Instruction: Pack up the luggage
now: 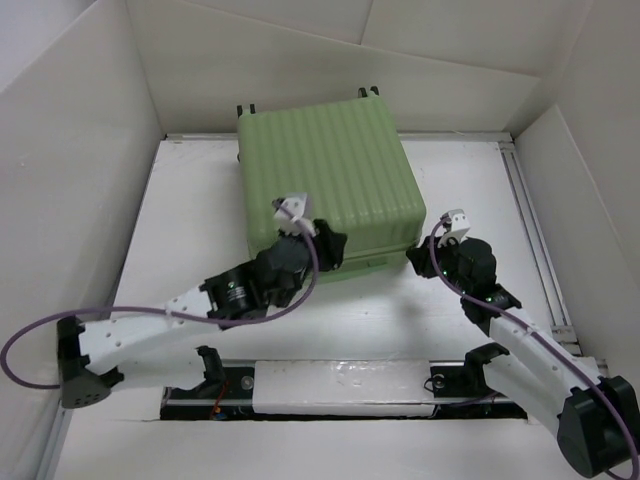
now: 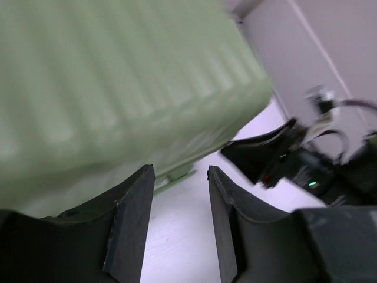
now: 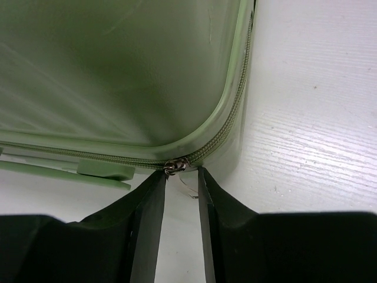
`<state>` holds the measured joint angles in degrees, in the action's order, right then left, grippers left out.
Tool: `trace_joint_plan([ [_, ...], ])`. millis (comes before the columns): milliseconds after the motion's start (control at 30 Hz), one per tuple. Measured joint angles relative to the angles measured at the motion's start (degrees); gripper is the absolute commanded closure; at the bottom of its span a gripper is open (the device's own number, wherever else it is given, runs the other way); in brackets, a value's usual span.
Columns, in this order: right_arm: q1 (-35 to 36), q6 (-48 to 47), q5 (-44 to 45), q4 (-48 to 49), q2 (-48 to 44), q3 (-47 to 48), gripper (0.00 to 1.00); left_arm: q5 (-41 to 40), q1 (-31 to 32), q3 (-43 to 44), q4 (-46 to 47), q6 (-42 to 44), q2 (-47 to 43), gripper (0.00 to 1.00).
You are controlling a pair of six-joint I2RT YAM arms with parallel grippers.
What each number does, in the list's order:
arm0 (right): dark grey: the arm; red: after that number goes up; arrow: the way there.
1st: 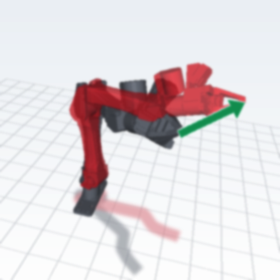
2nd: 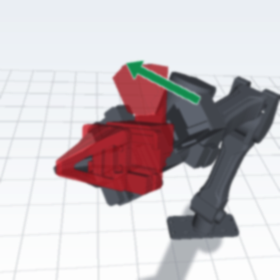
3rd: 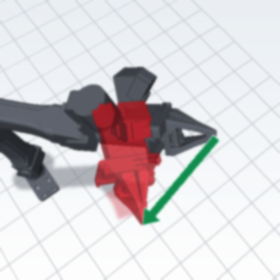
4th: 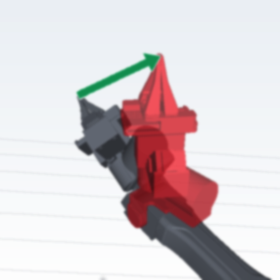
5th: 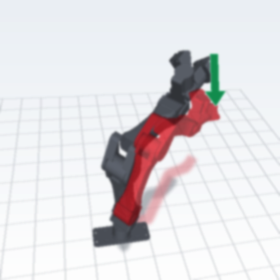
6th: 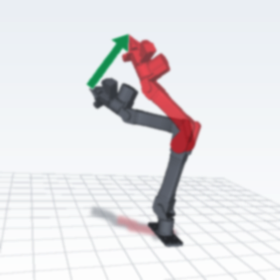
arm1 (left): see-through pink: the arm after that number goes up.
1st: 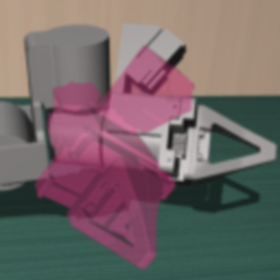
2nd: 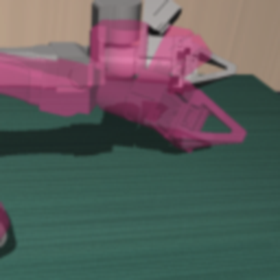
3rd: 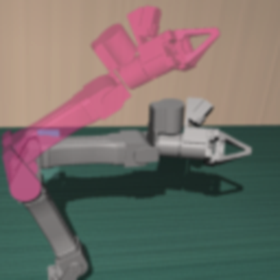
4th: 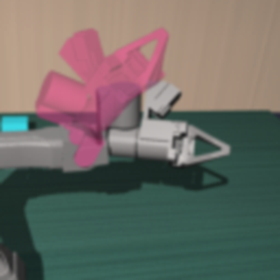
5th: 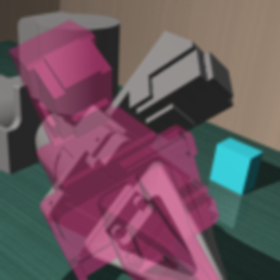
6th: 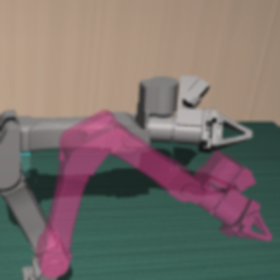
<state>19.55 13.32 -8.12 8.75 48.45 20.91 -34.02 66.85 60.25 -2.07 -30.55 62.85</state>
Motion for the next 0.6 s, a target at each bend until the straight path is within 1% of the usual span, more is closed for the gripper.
trace_joint_plan([
  [100, -0.1, 0.0, 0.1, 0.0, -0.1, -0.1, 0.70, -5.2, 2.6, -13.6, 0.3, -6.5, -8.8, 0.62],
  [133, -0.1, 0.0, 0.1, 0.0, -0.1, -0.1, 0.70, -6.6, 4.0, -17.7, 0.3, -9.0, -10.8, 0.56],
  [167, -0.1, 0.0, 0.1, 0.0, -0.1, -0.1, 0.70, -7.5, 5.2, -21.4, 0.1, -11.7, -12.4, 0.53],
  [233, -0.1, 0.0, 0.0, 0.0, -0.1, -0.1, 0.74, -8.3, 6.7, -27.3, -0.5, -15.9, -13.6, 0.47],
  [267, -0.1, 0.0, -0.1, 0.0, -0.1, -0.1, 0.70, -8.6, 6.9, -29.8, -0.7, -17.8, -13.9, 0.45],
  [300, -0.1, 0.1, -0.2, 0.0, -0.2, -0.1, 0.67, -9.0, 6.7, -31.7, -0.9, -19.5, -14.0, 0.41],
  [333, -0.1, 0.3, -0.3, 0.0, -0.2, -0.1, 0.63, -9.3, 6.4, -33.1, -0.9, -20.8, -14.0, 0.39],
  [367, -0.1, 0.4, -0.5, 0.0, -0.2, -0.1, 0.54, -9.4, 6.0, -34.1, -0.8, -22.0, -13.9, 0.39],
  [500, -0.1, 0.5, -1.9, 0.3, -0.2, -0.1, 0.53, -10.0, 4.3, -35.0, 1.4, -25.9, -11.4, 0.33],
  [600, -0.2, 0.4, -2.1, 0.6, 0.5, -0.1, 0.61, -10.2, 3.7, -35.4, 3.8, -27.3, -9.1, 0.31],
])
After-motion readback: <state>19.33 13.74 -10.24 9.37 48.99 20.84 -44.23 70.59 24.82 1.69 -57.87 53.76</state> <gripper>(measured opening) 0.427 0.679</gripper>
